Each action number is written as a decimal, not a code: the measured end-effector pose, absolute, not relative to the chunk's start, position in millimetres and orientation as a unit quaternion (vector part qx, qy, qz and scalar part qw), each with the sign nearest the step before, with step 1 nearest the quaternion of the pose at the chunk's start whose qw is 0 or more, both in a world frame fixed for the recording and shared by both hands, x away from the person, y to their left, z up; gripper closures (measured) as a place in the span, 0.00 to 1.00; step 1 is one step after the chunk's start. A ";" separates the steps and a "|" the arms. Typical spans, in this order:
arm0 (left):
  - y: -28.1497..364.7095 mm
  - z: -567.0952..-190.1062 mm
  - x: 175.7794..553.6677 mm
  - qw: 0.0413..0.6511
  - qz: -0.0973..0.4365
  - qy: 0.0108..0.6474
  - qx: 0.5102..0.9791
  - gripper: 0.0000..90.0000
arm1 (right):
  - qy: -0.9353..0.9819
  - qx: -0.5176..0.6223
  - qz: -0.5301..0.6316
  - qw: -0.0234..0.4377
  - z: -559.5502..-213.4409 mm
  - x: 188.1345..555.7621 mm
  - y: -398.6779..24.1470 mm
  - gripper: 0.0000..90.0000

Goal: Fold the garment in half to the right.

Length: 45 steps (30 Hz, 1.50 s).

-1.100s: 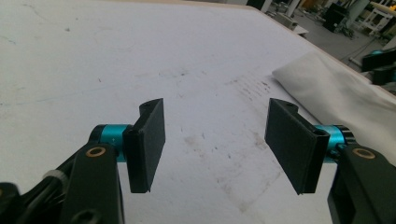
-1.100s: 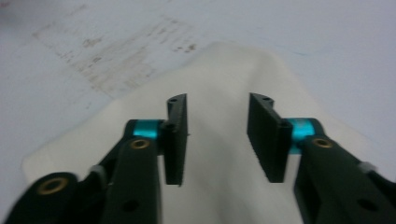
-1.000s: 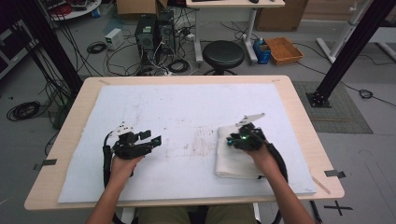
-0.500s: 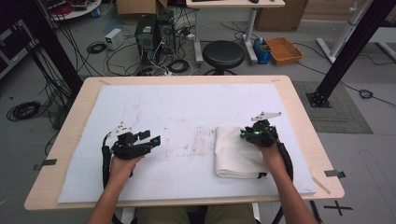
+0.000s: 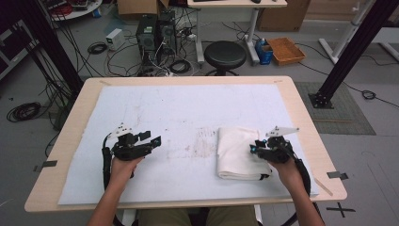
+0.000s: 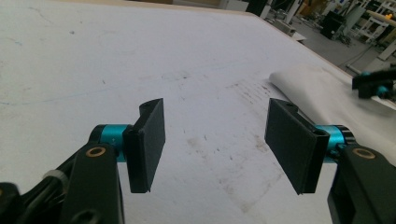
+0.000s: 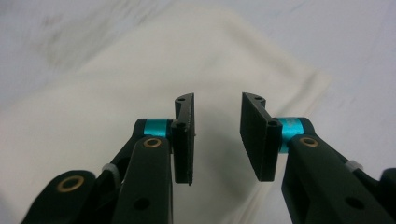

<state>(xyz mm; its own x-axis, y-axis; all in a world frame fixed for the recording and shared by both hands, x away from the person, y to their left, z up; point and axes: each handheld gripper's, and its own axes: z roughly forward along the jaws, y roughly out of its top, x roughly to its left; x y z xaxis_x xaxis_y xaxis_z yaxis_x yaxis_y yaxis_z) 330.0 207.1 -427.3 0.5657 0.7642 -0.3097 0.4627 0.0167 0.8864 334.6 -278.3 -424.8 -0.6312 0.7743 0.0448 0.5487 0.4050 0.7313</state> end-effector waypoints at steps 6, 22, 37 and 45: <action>213.5 -424.7 328.6 0.560 0.159 0.446 0.679 0.31 | 0.855 0.349 0.362 0.130 -436.9 318.7 -290.3 0.29; 237.6 -434.5 329.7 0.567 0.181 0.449 0.666 0.30 | 0.757 0.425 0.426 0.257 -419.2 321.1 -329.4 0.22; 242.0 -435.9 329.1 0.580 0.192 0.421 0.670 0.30 | 0.756 0.423 0.431 0.252 -410.7 316.6 -361.0 0.20; 245.0 -436.0 328.4 0.577 0.192 0.423 0.672 0.30 | 0.750 0.434 0.421 0.267 -410.2 312.7 -366.0 0.19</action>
<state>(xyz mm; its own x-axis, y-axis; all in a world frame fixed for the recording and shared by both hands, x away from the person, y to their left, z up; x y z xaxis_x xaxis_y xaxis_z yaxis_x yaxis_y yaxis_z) 328.4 245.0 -436.0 0.5679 0.7901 -0.2308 0.3481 0.0235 0.9371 312.7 -366.0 -410.2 -0.4801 0.8766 -0.0343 0.4268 0.2676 0.8638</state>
